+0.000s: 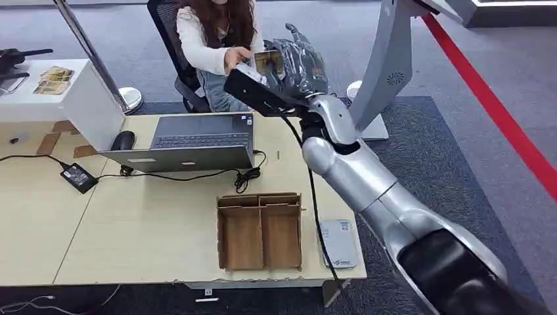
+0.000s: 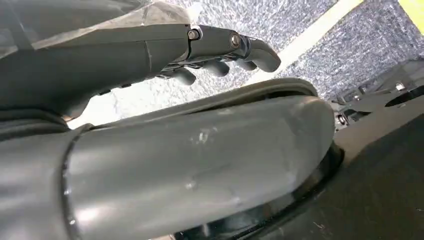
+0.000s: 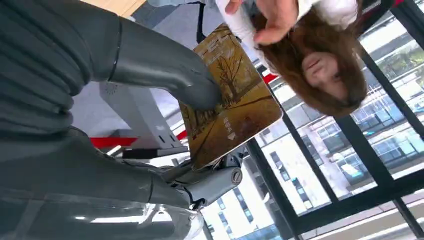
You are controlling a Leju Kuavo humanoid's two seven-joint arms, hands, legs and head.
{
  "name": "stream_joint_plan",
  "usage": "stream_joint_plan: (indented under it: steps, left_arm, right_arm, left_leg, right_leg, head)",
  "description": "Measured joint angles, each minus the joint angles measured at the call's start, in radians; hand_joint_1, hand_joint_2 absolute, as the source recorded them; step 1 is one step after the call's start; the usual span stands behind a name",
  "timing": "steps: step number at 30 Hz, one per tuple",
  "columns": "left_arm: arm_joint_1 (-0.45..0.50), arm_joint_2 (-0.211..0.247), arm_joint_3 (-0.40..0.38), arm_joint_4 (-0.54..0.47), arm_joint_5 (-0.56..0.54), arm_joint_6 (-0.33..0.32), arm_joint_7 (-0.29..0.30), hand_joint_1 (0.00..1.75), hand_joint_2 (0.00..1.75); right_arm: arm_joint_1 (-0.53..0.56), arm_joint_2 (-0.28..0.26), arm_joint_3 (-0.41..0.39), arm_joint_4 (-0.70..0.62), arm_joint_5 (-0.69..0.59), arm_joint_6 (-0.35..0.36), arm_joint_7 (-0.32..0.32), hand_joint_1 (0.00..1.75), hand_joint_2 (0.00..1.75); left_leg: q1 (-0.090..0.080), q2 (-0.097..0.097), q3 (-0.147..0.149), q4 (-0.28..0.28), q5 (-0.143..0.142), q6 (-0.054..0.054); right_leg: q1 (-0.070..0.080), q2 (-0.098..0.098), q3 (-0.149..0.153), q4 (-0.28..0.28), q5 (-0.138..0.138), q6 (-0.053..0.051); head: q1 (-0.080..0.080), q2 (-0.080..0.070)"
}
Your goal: Pass the card to the sensor for recognition and then transmit it.
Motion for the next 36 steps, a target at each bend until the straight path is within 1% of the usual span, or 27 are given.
stream_joint_plan:
  steps: [4,7,13,17,27,35,36]
  left_arm:
    - [-0.003,0.0,-0.008,0.0,-0.003,-0.002,0.004,0.0,0.0]
    - [-0.008,0.0,-0.011,0.0,-0.003,-0.003,0.008,0.0,0.0]
    - [-0.012,0.0,-0.014,0.0,0.001,-0.002,0.011,0.0,0.0]
    - [-0.013,0.0,-0.014,0.0,0.004,0.0,0.011,0.0,0.0]
    - [-0.006,0.003,-0.014,0.0,0.021,0.004,0.011,0.0,0.0]
    - [0.002,0.006,-0.013,0.0,0.014,0.005,0.019,0.0,0.0]
    - [0.002,0.007,-0.013,0.0,0.014,0.005,0.019,0.0,0.0]
  right_arm:
    - [-0.028,0.062,0.013,0.099,0.005,-0.006,0.008,1.75,1.75]
    - [-0.043,0.097,0.022,0.165,0.0,-0.008,0.008,1.75,1.75]
    - [-0.067,0.153,0.028,0.265,-0.01,-0.015,-0.008,1.75,1.75]
    - [-0.086,0.18,0.031,0.308,-0.014,-0.03,-0.01,1.75,1.75]
    - [-0.121,0.204,0.026,0.385,-0.063,-0.104,-0.013,1.75,1.75]
    - [-0.124,0.211,0.025,0.426,-0.067,-0.113,-0.018,1.75,1.75]
    - [-0.124,0.211,0.025,0.429,-0.067,-0.114,-0.018,1.47,1.75]
  left_leg:
    - [0.0,0.0,0.0,0.0,0.0,0.0]
    - [0.0,0.0,0.0,0.0,0.0,0.0]
    - [-0.001,0.001,0.0,0.0,0.0,0.0]
    - [-0.001,0.001,0.0,0.0,0.0,0.0]
    - [-0.001,0.001,0.0,0.0,0.0,0.0]
    - [-0.001,0.0,-0.001,0.0,0.0,0.0]
    - [-0.001,0.001,-0.001,0.0,0.0,0.0]
  right_leg:
    - [0.0,0.0,-0.001,0.0,0.0,0.0]
    - [0.0,0.0,-0.001,0.0,0.0,0.0]
    - [0.0,0.0,-0.001,0.0,0.0,0.0]
    - [0.0,0.0,-0.001,0.0,0.001,0.0]
    - [0.0,0.0,-0.002,0.0,0.001,0.0]
    - [0.0,0.0,-0.003,0.0,0.001,0.0]
    - [0.0,0.0,-0.003,0.0,0.001,0.0]
  head:
    - [0.0,0.0]
    - [0.0,0.0]
    - [0.0,0.0]
    - [0.0,0.0]
    - [0.0,0.0]
    - [0.0,0.0]
    - [0.0,0.0]
